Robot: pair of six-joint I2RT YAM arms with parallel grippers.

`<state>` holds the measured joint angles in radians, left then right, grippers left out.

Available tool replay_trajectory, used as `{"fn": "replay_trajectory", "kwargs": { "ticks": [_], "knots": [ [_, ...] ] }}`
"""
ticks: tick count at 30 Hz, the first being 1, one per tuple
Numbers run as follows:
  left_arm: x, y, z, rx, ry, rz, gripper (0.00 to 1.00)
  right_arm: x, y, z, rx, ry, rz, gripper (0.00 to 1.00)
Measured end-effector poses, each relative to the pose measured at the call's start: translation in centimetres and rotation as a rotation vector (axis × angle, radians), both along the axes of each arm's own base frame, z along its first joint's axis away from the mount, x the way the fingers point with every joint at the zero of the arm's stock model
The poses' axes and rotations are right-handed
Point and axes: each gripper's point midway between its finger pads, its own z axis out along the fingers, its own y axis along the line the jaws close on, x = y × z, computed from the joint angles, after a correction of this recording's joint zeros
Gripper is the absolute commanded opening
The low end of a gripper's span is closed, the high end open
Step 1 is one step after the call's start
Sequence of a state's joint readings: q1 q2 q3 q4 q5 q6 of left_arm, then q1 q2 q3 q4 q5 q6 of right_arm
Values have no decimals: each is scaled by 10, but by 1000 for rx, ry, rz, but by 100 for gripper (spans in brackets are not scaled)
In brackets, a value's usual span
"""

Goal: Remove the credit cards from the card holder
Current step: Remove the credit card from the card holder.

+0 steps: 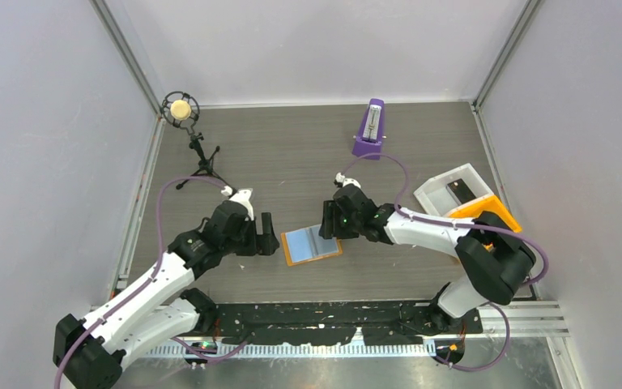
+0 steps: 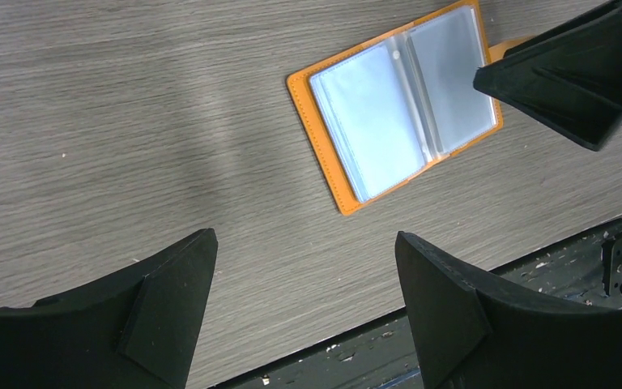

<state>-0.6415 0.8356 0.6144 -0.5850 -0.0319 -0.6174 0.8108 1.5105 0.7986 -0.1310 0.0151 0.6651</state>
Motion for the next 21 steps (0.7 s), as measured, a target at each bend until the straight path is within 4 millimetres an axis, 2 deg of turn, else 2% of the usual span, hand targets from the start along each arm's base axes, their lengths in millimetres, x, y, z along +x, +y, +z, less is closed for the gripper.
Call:
{"fn": "replay_trajectory", "kwargs": {
  "ticks": [5, 15, 19, 21],
  "knots": [
    [-3, 0, -3, -16, -4, 3, 84, -4, -1, -13, -22, 28, 12, 54],
    [-1, -2, -10, -3, 20, 6, 84, -12, -2, -25, -60, 50, 54, 39],
    [-1, -2, -13, -2, 37, 14, 82, -12, -4, -27, -74, 49, 49, 21],
    [-1, -3, -13, -5, 37, 17, 79, -11, -6, -28, -85, 46, 47, 8]
  ]
}}
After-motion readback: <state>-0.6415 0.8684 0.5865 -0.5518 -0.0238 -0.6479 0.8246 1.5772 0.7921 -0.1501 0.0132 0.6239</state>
